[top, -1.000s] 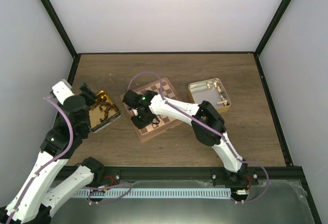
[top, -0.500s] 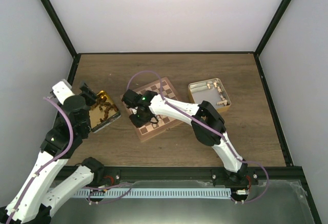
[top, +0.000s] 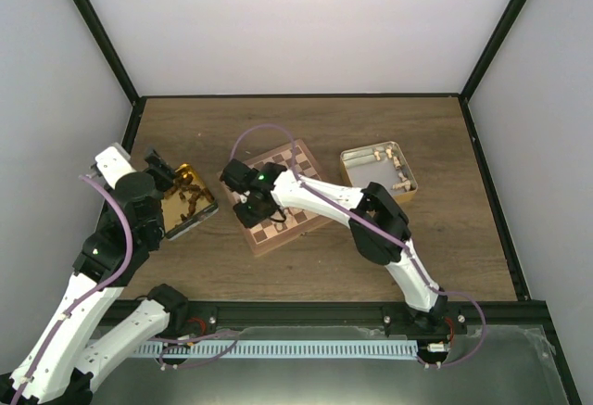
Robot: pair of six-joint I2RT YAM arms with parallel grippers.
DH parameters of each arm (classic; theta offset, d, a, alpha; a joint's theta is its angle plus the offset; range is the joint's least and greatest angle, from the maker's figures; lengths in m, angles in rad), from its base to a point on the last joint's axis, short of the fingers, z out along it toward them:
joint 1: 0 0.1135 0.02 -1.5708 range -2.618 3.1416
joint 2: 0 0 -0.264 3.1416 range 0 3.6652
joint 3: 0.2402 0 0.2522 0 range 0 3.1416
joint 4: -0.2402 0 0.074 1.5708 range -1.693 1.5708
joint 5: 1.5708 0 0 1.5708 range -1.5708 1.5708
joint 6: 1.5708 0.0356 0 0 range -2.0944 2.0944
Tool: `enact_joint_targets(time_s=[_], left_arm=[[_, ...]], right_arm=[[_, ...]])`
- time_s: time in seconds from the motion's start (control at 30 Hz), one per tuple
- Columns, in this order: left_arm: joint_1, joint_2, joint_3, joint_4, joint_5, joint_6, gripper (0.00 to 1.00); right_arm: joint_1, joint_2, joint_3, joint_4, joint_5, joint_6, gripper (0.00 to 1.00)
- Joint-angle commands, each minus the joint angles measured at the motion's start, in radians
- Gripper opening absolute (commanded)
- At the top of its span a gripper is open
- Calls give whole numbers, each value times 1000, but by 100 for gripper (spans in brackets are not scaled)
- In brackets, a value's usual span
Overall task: Set up the chess pieces on the board
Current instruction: Place the chess piece on the chessboard, then pick up the chess piece from the storage box.
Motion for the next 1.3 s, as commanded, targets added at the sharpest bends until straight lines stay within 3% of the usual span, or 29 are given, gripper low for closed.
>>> enact_joint_targets(time_s=[0.0, 0.2, 0.37, 0.53, 0.8, 1.27], left_arm=[[3, -5, 11, 8, 17, 16, 74], [3, -10, -11, 74, 107, 56, 75], [3, 21, -39, 150, 280, 124, 78], [3, 80, -49, 183, 412, 122, 79], [3, 142, -62, 222, 496, 97, 80], [3, 172, -60, 207, 506, 82, 81]], right_arm=[[-18, -134, -19, 94, 56, 61, 33], [-161, -361, -242, 255, 135, 169, 40], [-390, -549, -496, 330, 216, 235, 43], [-591, -640, -697, 410, 261, 180, 45], [-775, -527, -820, 655, 146, 75, 43], [-863, -257, -675, 759, 182, -39, 39]])
